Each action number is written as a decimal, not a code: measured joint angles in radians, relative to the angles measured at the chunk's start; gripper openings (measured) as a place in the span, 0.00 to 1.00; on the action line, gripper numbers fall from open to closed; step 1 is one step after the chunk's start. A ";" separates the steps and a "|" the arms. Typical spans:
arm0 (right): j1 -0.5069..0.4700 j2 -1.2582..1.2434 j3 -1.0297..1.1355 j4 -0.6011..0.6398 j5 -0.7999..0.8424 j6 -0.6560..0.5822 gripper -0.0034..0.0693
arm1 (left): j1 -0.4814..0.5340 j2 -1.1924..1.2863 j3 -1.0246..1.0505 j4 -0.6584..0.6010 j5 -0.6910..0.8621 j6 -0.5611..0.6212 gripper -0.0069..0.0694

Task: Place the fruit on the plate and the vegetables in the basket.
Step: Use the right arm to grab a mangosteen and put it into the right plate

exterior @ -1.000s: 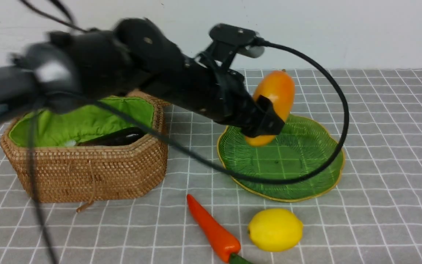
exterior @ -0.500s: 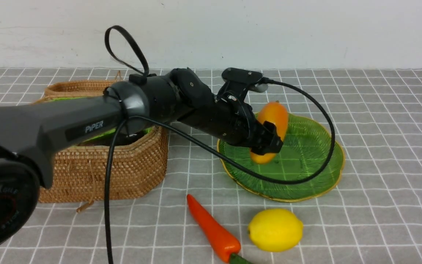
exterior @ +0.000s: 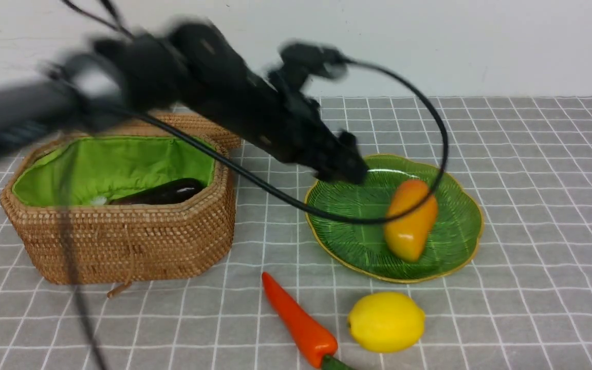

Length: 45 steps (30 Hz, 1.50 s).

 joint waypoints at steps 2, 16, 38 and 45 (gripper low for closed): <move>0.000 0.000 0.000 0.000 0.000 0.000 0.38 | 0.035 -0.098 0.000 0.043 0.131 -0.015 0.73; 0.000 0.000 0.000 0.001 0.000 0.000 0.38 | 0.232 -0.897 0.113 0.339 0.415 -0.396 0.07; 0.000 0.000 0.000 0.000 0.000 0.000 0.38 | 0.232 -1.712 1.132 0.641 -0.117 -0.892 0.07; 0.000 0.000 0.000 0.000 0.000 0.000 0.38 | 0.232 -1.712 1.158 0.641 -0.077 -0.892 0.07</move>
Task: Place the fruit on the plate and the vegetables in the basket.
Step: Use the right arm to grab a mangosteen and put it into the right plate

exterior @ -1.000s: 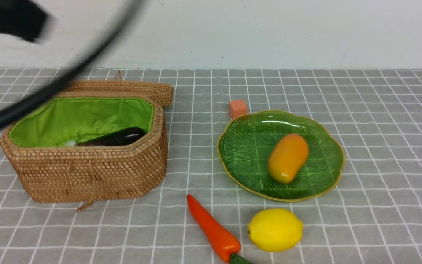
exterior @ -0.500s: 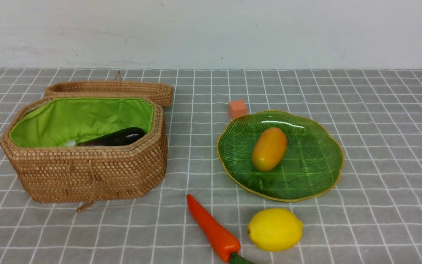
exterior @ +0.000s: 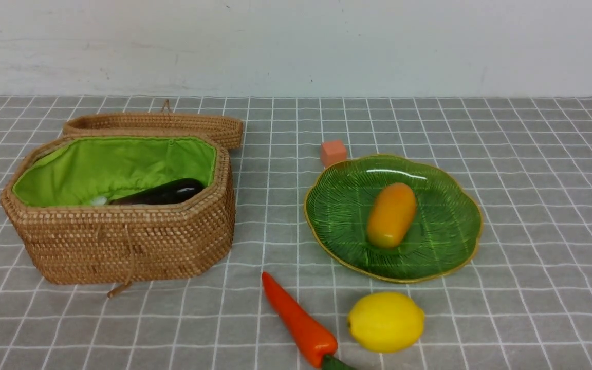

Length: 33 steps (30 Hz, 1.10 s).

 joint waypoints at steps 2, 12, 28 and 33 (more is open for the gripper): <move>0.000 0.000 0.000 0.000 0.000 0.000 0.38 | 0.000 0.000 0.001 0.000 0.013 0.000 0.07; 0.000 0.000 0.000 0.000 0.000 0.000 0.38 | 0.000 -0.024 0.082 0.000 -0.078 0.003 0.07; 0.000 0.000 0.000 0.001 0.000 0.000 0.38 | 0.158 -0.163 0.533 0.051 -0.365 0.007 0.08; 0.000 0.000 0.000 0.001 0.000 0.000 0.38 | 0.158 -0.163 0.535 0.054 -0.394 0.007 0.08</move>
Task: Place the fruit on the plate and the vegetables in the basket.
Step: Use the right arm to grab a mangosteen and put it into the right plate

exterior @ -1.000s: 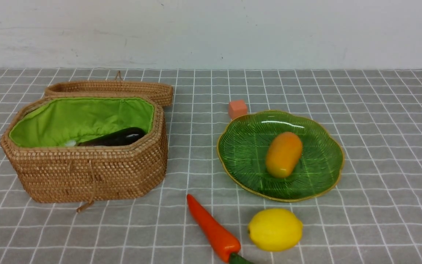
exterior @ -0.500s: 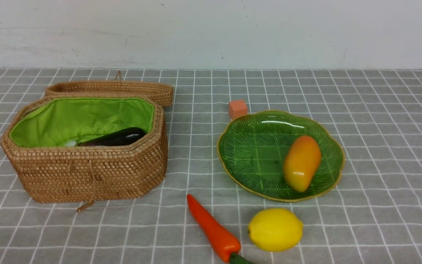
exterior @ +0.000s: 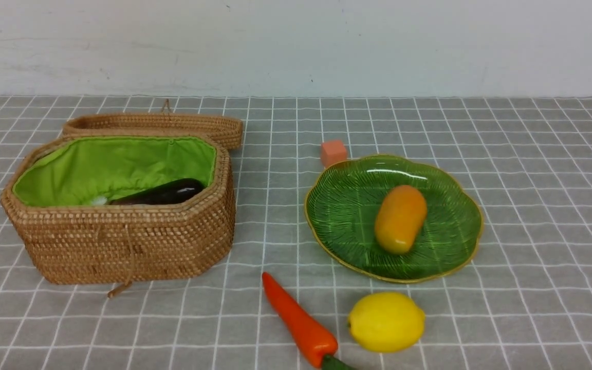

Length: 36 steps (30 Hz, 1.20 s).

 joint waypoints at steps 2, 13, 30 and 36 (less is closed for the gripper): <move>0.000 0.000 0.000 0.000 0.000 0.000 0.38 | 0.000 0.000 0.003 0.001 0.000 0.000 0.08; 0.000 0.000 0.000 -0.001 -0.004 0.000 0.38 | 0.000 0.000 0.003 0.001 0.001 0.000 0.09; 0.000 0.000 0.009 0.223 -0.437 0.082 0.38 | 0.000 0.000 0.003 0.001 0.001 0.000 0.10; 0.000 0.029 -0.131 0.269 -0.246 0.172 0.38 | 0.000 0.000 0.003 0.001 0.001 0.000 0.11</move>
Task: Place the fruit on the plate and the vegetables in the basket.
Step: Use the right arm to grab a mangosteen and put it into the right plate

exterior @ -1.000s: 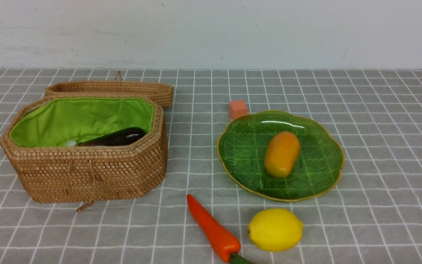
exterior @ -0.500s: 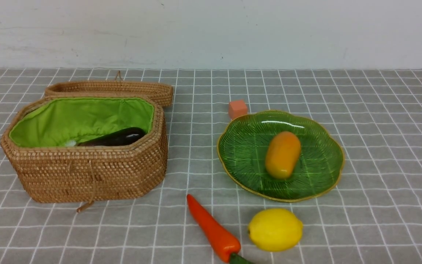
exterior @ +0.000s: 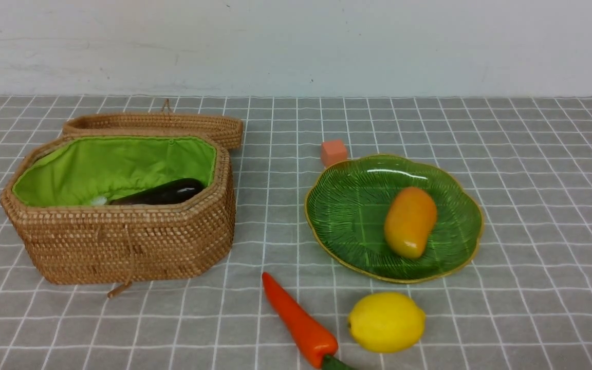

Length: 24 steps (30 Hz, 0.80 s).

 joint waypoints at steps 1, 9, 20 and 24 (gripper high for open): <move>0.000 0.040 -0.044 0.000 0.042 0.005 0.38 | 0.000 0.000 0.000 0.000 0.000 0.000 0.11; 0.000 0.445 -0.352 -0.035 0.409 -0.107 0.38 | 0.000 0.000 0.000 0.000 0.000 0.000 0.11; 0.294 0.652 -0.398 0.197 0.505 -0.609 0.38 | 0.000 0.000 0.000 0.000 0.000 0.000 0.13; 0.410 0.704 -0.398 0.246 0.562 -0.756 0.38 | 0.000 0.000 0.000 0.000 0.000 0.000 0.13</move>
